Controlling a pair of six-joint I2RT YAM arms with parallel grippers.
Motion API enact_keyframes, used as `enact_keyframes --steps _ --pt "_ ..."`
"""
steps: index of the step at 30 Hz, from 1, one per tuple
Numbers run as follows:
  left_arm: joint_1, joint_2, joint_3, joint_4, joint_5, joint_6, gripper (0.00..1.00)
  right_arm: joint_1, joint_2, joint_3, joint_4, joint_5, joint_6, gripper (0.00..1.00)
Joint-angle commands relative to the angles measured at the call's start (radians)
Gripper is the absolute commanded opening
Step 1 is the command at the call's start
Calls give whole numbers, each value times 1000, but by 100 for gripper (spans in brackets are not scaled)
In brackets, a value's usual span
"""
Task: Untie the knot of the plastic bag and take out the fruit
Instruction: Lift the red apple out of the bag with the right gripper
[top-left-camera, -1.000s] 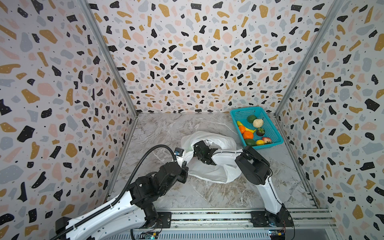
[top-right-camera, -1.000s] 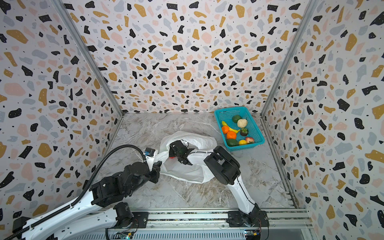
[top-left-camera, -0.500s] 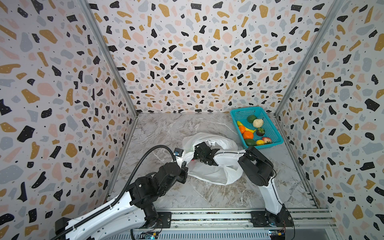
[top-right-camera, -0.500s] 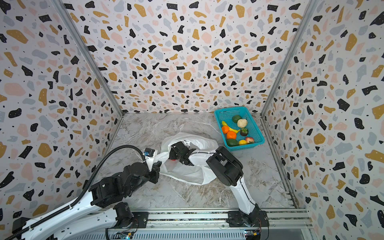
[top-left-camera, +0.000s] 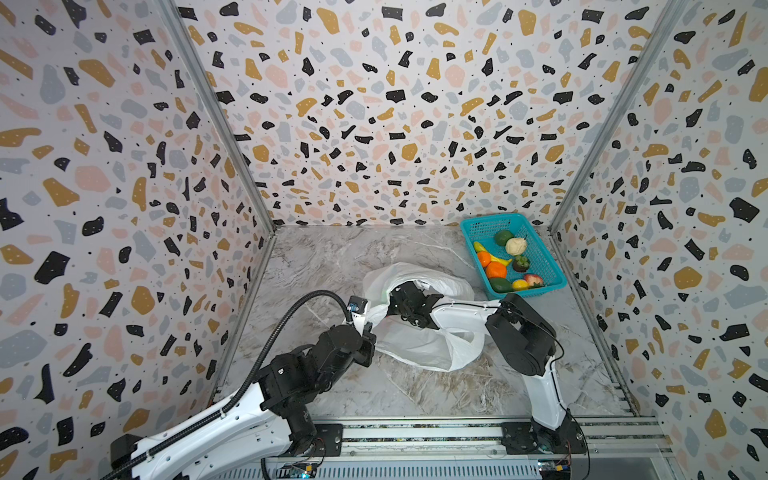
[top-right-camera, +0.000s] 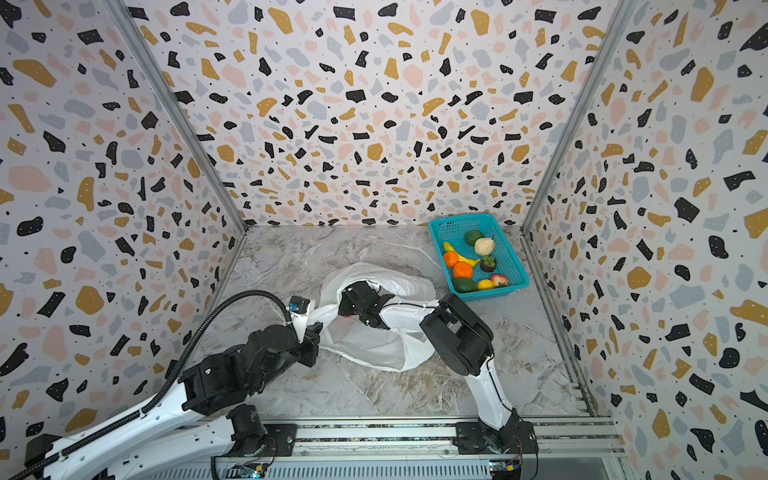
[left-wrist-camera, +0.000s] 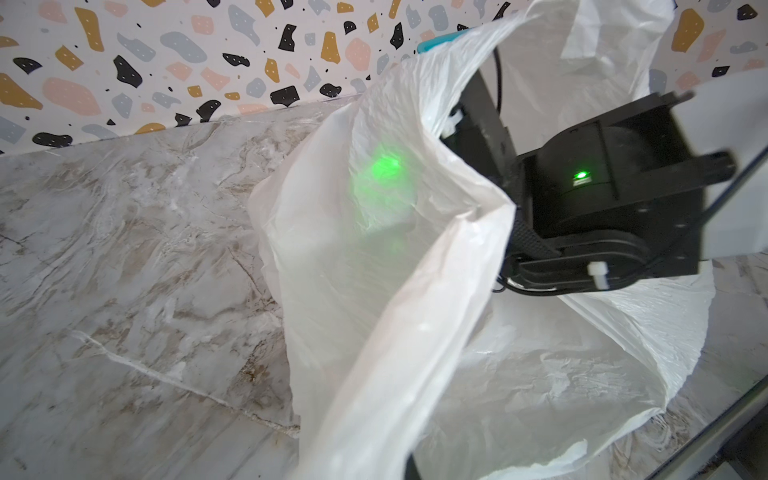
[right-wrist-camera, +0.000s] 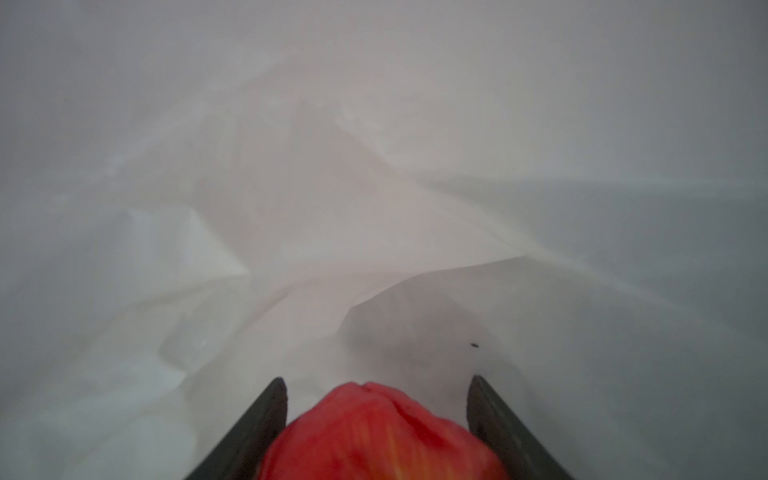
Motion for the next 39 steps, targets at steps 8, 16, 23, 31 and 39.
enact_keyframes --steps 8,16,23,31,39 --pt "-2 18 7 63 -96 23 0 27 -176 -129 -58 -116 -43 60" --pt "-2 38 18 94 -128 18 0 68 -274 -199 -121 -128 -96 60" --pt "-4 41 -2 91 -130 3 0 68 -426 -244 -203 -122 -116 60" --pt "-2 37 -5 90 -146 2 0 51 -574 -233 -311 -113 -107 61" --pt "-4 47 -2 93 -160 -4 0 -41 -732 -163 -468 -150 -99 61"
